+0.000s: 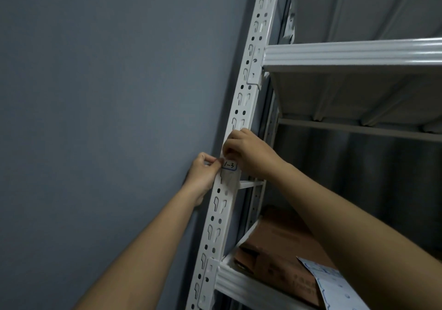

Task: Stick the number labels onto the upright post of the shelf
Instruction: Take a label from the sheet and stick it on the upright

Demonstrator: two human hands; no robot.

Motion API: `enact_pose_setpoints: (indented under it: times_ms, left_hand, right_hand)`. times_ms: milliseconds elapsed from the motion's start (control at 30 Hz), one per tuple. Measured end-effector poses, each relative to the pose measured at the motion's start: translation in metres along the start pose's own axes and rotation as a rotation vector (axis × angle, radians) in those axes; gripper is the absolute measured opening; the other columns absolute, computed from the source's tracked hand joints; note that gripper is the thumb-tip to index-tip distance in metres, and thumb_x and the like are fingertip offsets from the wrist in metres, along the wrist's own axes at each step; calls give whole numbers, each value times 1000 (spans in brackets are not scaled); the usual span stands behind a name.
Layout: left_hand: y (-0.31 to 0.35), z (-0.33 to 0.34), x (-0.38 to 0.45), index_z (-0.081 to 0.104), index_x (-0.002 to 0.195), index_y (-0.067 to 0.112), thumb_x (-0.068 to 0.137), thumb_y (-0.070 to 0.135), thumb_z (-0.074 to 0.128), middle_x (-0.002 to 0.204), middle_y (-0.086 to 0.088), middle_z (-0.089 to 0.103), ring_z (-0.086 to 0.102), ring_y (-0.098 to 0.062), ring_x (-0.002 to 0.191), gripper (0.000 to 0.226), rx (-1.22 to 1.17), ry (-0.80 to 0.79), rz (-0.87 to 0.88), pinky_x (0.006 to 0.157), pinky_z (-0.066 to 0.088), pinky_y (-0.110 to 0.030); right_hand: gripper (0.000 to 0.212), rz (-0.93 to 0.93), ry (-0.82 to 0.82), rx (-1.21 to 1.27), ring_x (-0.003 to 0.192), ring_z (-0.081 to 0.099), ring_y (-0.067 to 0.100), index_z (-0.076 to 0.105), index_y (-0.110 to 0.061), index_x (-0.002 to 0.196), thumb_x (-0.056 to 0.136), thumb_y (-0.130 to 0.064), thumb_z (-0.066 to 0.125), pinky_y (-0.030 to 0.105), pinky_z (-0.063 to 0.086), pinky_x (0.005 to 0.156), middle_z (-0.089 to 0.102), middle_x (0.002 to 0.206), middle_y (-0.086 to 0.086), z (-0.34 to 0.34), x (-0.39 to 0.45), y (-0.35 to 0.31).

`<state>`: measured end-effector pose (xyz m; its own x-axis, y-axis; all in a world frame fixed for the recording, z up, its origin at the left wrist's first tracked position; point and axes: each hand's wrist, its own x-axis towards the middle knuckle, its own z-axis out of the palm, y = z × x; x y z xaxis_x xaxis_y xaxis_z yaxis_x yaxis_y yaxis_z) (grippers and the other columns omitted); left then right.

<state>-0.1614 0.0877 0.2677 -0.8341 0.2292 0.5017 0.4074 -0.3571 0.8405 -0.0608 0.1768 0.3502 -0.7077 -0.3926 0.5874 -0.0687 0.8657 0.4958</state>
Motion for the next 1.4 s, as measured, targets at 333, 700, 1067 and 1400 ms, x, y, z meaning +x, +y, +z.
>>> enact_pose_setpoints:
  times_ms: [333, 700, 1067, 1400]
  left_hand:
    - [2, 1, 1, 43, 79, 24, 92, 27, 55, 69, -6, 49, 41, -20, 67, 18, 6, -13, 1, 63, 37, -35]
    - [0, 0, 2, 45, 79, 25, 89, 34, 60, 77, -12, 54, 45, -22, 75, 21, 7, -29, 14, 67, 38, -38]
    - [-2, 0, 3, 45, 77, 24, 89, 32, 61, 71, -9, 54, 48, -20, 68, 21, 32, -19, 36, 64, 41, -36]
    - [-3, -2, 5, 41, 79, 25, 94, 30, 54, 75, -6, 54, 51, -18, 72, 21, 74, -28, 53, 65, 41, -34]
  right_hand:
    - [38, -144, -72, -273, 112, 41, 22, 52, -19, 125, 88, -10, 57, 34, 48, 84, 43, 127, 5, 4, -4, -2]
    - [26, -101, -14, -139, 109, 45, 20, 61, -18, 116, 91, -12, 59, 39, 53, 76, 49, 122, 2, 6, -7, 3]
    - [14, -76, 13, -21, 98, 49, 18, 63, -13, 99, 88, -4, 59, 39, 51, 78, 52, 110, 2, 4, -2, 7]
    - [33, -143, -95, -261, 110, 42, 22, 55, -15, 122, 89, -8, 56, 32, 48, 66, 45, 124, 5, -1, -4, -3]
